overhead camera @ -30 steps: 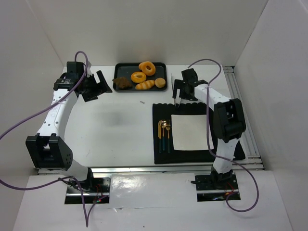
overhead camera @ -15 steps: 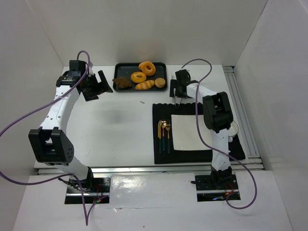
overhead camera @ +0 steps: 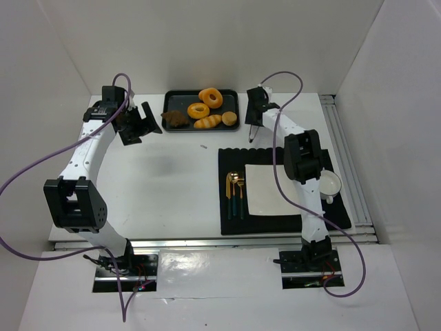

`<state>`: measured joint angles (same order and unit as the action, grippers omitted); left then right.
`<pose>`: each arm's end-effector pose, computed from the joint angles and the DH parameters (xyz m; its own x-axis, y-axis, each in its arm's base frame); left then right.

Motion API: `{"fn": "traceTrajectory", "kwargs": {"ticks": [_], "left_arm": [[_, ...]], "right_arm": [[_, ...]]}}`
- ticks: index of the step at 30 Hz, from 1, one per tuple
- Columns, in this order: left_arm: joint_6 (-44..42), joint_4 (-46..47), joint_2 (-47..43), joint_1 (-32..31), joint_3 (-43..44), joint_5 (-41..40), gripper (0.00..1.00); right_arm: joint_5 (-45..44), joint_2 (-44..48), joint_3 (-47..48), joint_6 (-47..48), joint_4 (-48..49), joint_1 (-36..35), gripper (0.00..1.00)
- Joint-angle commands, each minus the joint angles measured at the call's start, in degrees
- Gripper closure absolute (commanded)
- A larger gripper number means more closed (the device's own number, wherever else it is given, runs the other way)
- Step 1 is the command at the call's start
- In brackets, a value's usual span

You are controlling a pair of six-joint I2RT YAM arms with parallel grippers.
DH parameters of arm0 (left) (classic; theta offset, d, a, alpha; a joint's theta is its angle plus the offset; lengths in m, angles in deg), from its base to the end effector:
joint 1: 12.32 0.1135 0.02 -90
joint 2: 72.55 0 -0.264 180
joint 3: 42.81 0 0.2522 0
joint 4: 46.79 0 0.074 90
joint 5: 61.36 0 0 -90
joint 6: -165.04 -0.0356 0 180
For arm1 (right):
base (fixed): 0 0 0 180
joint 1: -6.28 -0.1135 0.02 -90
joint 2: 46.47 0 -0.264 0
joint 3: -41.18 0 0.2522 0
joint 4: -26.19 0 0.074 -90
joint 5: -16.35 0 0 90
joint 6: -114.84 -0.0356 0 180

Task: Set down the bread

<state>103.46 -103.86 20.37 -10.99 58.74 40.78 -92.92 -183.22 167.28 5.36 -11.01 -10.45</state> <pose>0.3551 0.0008 0.3336 -0.7135 -0.4820 -0.5086 -0.2533 0.8542 -0.4541 0.5132 0.1420 0.1680 -0.6893 0.1215 -0.7143 0.1805 0.9835 -0.0069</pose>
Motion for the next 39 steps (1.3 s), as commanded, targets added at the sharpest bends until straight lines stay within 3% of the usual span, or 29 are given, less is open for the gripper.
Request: {"fn": "traceTrajectory", "kwargs": {"ticks": [1,6,9,16,20,23,24,25,27,39], "left_arm": [[-1.4,0.4,0.5,-0.2,2.4,-0.2,0.01],[-1.4,0.4,0.0,-0.2,2.4,-0.2,0.01],[-1.4,0.4,0.0,-0.2,2.4,0.3,0.01],[-1.4,0.4,0.0,-0.2,2.4,0.9,0.01],[-1.9,0.4,0.0,-0.2,2.4,0.9,0.01],[-1.9,0.4,0.5,-0.2,2.4,0.3,0.01],[-2.4,0.4,0.5,-0.2,2.4,0.3,0.01],[-2.4,0.4,0.5,-0.2,2.4,-0.4,0.01],[-2.4,0.4,1.0,-0.2,2.9,-0.5,0.01],[-2.4,0.4,2.3,-0.2,3.5,-0.4,0.01]], "right_arm": [[0.8,2.5,7.5,-0.6,-4.8,0.4,0.41],[7.9,4.6,10.0,1.2,-7.9,2.7,0.41],[5.1,3.2,9.8,2.6,-8.2,2.7,0.39],[1.5,1.9,2.9,8.8,5.1,2.7,0.38],[0.9,-1.1,3.5,10.1,5.2,2.7,0.35],[0.3,-1.9,4.1,10.1,4.6,3.2,0.25],[-0.5,-1.9,4.7,9.0,3.1,3.2,0.19],[-1.2,-1.9,4.7,8.4,2.4,3.2,0.06],[-1.7,-1.9,5.9,7.2,0.2,3.2,0.0],[1.2,-0.5,-1.4,1.5,2.3,3.2,0.02]]}}
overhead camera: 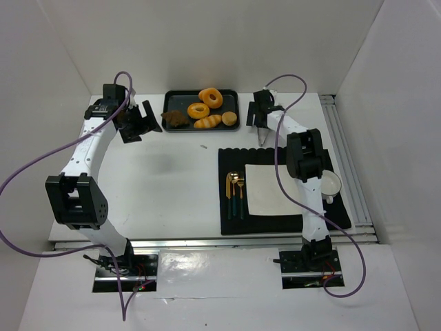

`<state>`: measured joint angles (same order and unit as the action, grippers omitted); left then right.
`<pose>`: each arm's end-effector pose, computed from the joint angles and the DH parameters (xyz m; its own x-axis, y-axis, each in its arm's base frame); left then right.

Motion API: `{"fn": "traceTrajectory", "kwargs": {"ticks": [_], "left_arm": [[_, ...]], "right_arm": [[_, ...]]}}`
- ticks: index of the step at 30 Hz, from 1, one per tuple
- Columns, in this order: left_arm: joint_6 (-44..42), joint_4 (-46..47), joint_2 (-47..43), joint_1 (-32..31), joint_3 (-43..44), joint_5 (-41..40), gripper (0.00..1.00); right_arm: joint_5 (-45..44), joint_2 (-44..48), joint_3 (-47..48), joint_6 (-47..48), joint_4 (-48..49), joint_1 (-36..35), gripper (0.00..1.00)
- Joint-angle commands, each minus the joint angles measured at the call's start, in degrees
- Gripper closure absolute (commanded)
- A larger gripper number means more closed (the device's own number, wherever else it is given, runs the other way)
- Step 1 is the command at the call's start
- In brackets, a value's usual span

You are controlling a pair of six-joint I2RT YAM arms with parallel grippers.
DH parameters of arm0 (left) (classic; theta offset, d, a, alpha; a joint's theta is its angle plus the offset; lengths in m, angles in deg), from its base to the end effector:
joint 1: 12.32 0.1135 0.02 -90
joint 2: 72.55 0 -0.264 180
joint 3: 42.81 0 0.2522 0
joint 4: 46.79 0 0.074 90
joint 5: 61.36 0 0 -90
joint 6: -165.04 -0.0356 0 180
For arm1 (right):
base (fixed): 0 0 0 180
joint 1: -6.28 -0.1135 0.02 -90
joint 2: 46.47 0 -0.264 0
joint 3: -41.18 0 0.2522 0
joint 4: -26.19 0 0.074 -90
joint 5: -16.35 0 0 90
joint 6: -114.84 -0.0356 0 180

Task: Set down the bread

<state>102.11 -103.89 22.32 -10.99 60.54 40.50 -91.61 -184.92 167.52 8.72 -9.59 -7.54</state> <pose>0.3639 0.0011 0.3321 -0.7194 -0.4622 -0.5185 -0.2407 0.8661 -0.4381 0.5236 0.1175 0.1557 -0.6994 0.0999 -0.7077 0.1746 0.9841 -0.0336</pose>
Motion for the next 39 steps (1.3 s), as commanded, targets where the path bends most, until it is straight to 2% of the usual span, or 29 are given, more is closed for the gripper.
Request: {"fn": "traceTrajectory", "kwargs": {"ticks": [1,4,5,6,9,11,17,19,22,25,33,39], "left_arm": [[-1.6,0.4,-0.1,-0.2,1.7,-0.1,0.01],[-1.6,0.4,-0.6,-0.2,1.7,-0.1,0.01],[-1.6,-0.1,-0.7,0.3,1.7,-0.1,0.01],[-1.6,-0.1,-0.7,0.3,1.7,-0.1,0.01],[-1.6,-0.1,-1.2,0.3,1.7,-0.1,0.01],[-1.6,-0.1,-1.2,0.3,1.7,-0.1,0.01],[-1.6,-0.6,-2.3,0.3,1.1,-0.6,0.01],[-1.6,-0.6,-2.8,0.3,1.1,-0.6,0.01],[-2.1,-0.6,-3.4,0.3,1.1,-0.6,0.01],[-2.7,-0.6,-4.5,0.9,0.6,-1.4,0.01],[-2.7,-0.6,-5.1,0.9,-0.5,-2.7,0.01],[-2.7,-0.6,-5.1,0.9,-0.5,-2.7,0.01]], "right_arm": [[-0.1,1.2,-1.7,-2.4,1.7,0.3,0.03],[-2.4,0.6,-1.7,-3.8,2.6,0.3,0.16],[-2.4,0.6,-1.7,-4.4,2.6,0.3,0.25],[-3.2,1.9,-1.7,-4.4,2.6,0.3,0.44],[-3.8,6.4,-1.0,-4.4,2.1,0.3,0.68],[-3.2,8.5,2.1,-3.7,-1.8,0.3,0.72],[9.2,16.0,7.0,-2.2,-9.1,0.8,0.7],[14.5,16.0,8.4,-2.2,-11.5,0.2,0.7],[20.6,14.0,13.4,-0.6,-17.6,-1.4,0.64],[21.9,10.5,21.3,0.8,-24.5,-2.8,0.57],[30.9,5.9,27.8,0.3,-23.7,-2.8,0.47],[31.6,5.2,27.0,-0.8,-21.4,-2.8,0.46]]}}
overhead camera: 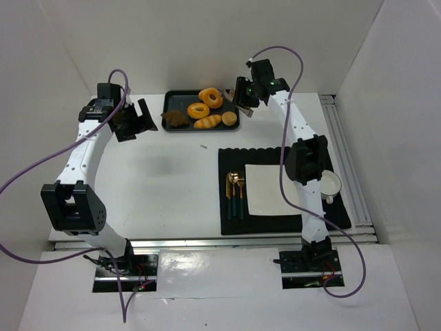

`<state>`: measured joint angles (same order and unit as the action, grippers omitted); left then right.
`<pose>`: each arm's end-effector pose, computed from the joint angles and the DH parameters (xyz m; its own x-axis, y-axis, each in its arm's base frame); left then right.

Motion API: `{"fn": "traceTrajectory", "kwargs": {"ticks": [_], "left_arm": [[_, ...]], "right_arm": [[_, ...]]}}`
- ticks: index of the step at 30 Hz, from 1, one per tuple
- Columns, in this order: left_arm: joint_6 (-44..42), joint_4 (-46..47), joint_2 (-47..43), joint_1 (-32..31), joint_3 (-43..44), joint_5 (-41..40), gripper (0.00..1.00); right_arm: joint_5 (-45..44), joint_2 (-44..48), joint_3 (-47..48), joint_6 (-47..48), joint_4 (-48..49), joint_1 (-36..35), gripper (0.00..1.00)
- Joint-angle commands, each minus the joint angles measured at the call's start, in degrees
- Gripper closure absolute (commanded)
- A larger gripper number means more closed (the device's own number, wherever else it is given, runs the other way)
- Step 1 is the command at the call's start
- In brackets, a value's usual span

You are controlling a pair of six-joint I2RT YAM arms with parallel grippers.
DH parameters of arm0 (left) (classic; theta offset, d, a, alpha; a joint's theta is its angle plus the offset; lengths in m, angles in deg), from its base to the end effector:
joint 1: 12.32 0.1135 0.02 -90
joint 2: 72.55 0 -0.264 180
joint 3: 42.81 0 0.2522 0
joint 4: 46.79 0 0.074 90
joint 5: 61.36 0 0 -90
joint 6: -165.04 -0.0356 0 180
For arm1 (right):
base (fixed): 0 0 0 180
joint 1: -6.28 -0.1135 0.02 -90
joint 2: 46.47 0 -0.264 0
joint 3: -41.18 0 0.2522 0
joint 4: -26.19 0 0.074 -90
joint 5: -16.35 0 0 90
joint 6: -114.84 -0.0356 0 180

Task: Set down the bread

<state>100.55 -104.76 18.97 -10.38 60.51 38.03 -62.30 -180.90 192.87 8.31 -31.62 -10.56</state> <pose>0.3494 0.0060 0.3503 -0.6849 -0.4483 -0.5743 -0.2387 0.8828 -0.4045 0.5037 0.1598 0.3061 -0.7181 0.0741 -0.6920 -0.2325 0.9117 0.3388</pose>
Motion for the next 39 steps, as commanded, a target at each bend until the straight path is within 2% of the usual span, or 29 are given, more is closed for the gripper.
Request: {"fn": "traceTrajectory", "kwargs": {"ticks": [1,16,22,39], "left_arm": [[-1.2,0.3,-1.8,0.3,-0.4,-0.2,0.01],[-1.2,0.3,-1.3,0.3,-0.4,-0.2,0.01],[-0.6,0.3,-0.7,0.3,-0.4,-0.2,0.01],[-0.6,0.3,0.3,0.3,0.1,-0.2,0.01]], "right_arm": [[2.3,1.2,1.6,-0.3,0.6,0.2,0.46],[0.4,-3.0,0.3,-2.0,7.0,0.2,0.45],[-0.1,-4.3,1.7,-2.0,7.5,0.2,0.4],[5.0,-11.4,5.9,-4.5,13.1,0.2,0.4]]}}
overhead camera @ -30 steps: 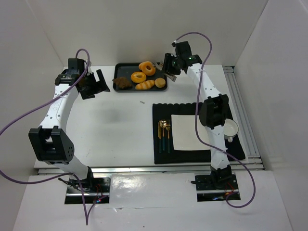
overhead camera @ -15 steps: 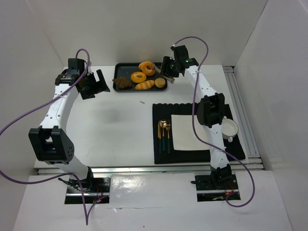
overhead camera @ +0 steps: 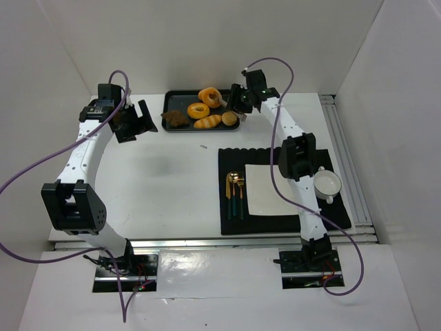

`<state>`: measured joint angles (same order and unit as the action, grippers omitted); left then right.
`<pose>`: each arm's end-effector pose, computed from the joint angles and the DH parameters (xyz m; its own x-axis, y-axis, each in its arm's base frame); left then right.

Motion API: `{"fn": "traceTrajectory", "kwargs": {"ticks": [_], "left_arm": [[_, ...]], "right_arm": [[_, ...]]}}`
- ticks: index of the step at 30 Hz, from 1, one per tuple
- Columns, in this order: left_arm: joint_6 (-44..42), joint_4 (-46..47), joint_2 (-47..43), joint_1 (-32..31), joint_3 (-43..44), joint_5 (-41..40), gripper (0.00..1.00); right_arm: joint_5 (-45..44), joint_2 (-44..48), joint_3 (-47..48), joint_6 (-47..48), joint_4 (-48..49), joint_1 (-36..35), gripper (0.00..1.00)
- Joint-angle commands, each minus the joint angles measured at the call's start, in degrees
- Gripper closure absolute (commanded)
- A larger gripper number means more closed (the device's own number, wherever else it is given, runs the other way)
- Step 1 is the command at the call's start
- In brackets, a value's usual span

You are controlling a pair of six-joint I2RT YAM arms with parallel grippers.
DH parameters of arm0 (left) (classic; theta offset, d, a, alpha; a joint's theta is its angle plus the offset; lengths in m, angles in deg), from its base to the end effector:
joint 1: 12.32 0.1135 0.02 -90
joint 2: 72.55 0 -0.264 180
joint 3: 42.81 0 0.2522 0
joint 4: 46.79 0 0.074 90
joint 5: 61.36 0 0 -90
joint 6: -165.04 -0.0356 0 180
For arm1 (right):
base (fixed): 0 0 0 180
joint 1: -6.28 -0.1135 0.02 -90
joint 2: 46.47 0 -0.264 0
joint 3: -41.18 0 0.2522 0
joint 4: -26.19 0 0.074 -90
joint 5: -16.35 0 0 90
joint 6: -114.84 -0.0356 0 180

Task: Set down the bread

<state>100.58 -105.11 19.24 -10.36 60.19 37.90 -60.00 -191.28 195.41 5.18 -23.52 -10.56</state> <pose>0.3499 0.0062 0.3464 -0.6933 -0.4495 -0.5633 -0.2474 0.8826 -0.3998 0.5406 0.1724 0.2367 -0.7355 0.1190 -0.6670 -0.2191 0.8898 0.4003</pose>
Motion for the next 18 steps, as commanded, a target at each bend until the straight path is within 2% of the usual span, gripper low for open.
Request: {"fn": "traceTrajectory", "kwargs": {"ticks": [1,5,8,10,11,18], "left_arm": [[-0.7,0.6,0.1,0.2,0.4,-0.6,0.01],[-0.7,0.6,0.1,0.2,0.4,-0.6,0.01],[-0.7,0.6,0.1,0.2,0.4,-0.6,0.01],[-0.7,0.6,0.1,0.2,0.4,-0.6,0.01],[-0.7,0.6,0.1,0.2,0.4,-0.6,0.01],[-0.7,0.6,-0.5,0.2,-0.1,-0.6,0.01]], "right_arm": [[3.4,-1.0,2.6,-1.9,6.1,0.2,0.4],[4.6,-1.0,1.1,-2.4,8.2,0.2,0.4],[5.4,-1.6,1.7,-2.9,8.2,0.2,0.56],[4.9,1.4,-0.5,-2.9,8.8,0.2,0.69],[4.4,2.7,-1.8,-2.9,9.6,0.2,0.71],[2.4,13.1,-9.3,-2.9,10.1,0.2,0.73]]}}
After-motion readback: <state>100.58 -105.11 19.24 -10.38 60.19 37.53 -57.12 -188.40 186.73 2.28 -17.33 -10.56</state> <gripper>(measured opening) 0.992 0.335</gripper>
